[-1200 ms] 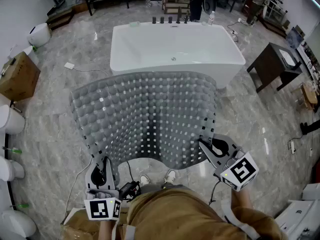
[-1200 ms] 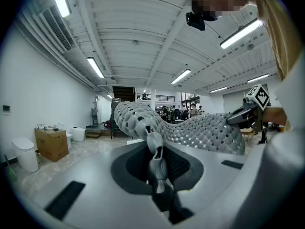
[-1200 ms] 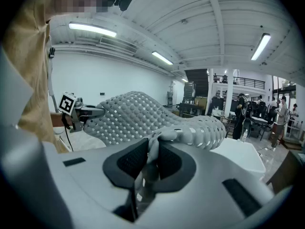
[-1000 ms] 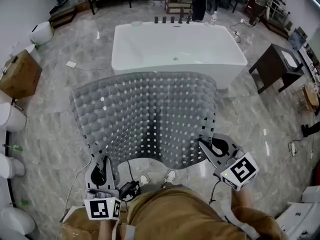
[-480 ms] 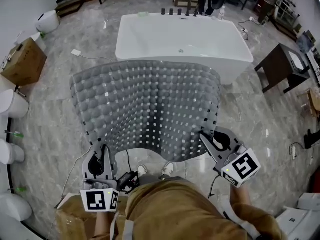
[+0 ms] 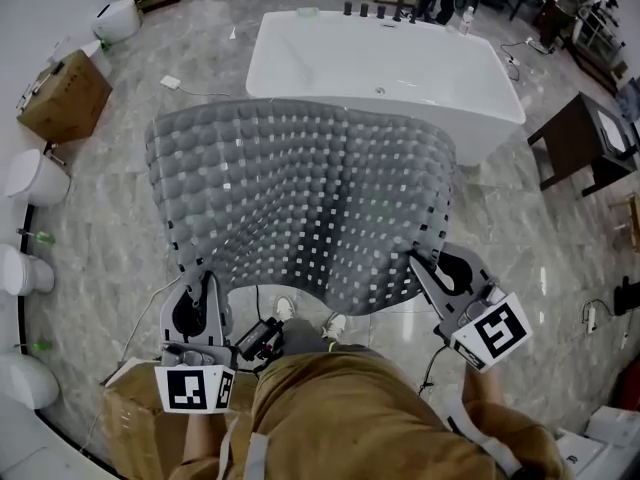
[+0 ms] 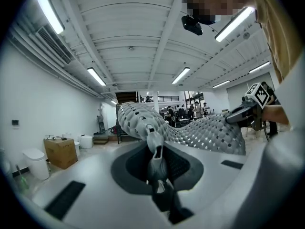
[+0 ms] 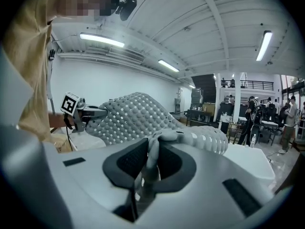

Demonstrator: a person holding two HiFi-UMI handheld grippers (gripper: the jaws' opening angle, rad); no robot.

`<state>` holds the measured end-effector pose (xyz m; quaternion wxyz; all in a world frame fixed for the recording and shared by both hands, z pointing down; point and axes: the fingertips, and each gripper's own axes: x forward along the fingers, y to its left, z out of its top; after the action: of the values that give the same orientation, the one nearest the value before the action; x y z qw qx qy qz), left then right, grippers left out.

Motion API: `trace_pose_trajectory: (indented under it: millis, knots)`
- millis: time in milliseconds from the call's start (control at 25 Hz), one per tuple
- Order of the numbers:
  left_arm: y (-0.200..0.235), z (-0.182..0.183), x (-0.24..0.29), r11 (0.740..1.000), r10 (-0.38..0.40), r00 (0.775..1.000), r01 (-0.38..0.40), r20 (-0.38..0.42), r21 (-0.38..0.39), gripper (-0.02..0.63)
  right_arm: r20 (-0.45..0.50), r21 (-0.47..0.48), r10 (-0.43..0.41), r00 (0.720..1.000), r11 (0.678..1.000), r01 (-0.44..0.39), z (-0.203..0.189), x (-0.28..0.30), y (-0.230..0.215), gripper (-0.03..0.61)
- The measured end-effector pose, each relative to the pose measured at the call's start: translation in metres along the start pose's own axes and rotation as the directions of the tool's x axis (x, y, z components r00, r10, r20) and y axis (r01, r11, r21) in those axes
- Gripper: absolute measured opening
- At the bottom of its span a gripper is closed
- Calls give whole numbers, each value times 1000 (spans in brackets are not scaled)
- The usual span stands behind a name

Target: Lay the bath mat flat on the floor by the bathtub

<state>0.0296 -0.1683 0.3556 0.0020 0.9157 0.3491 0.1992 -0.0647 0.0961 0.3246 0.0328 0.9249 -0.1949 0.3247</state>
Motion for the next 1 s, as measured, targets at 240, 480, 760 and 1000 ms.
trace_pose_trajectory:
  millis: [240,480,760,1000]
  knots:
    - [1,8,2,1000,17,1000,-17,3,-7,41,12,-4,6,1000,1000,-6,10,-2,-5,49]
    - [-8,-6,5,1000,2,1000,-2,16,-5,41,19,-15,-12,1000,1000,13,-3,-7,-6,49]
    - [-2,-21,24,1000,-20,1000,21,14,-12,41,3,-12,-25,1000,1000,25,-13,10,-10,48]
    - [24,-25,87,999,-44,999,44,2,-21,41,-36,2,-42,998,999,42,-11,57,-50,48]
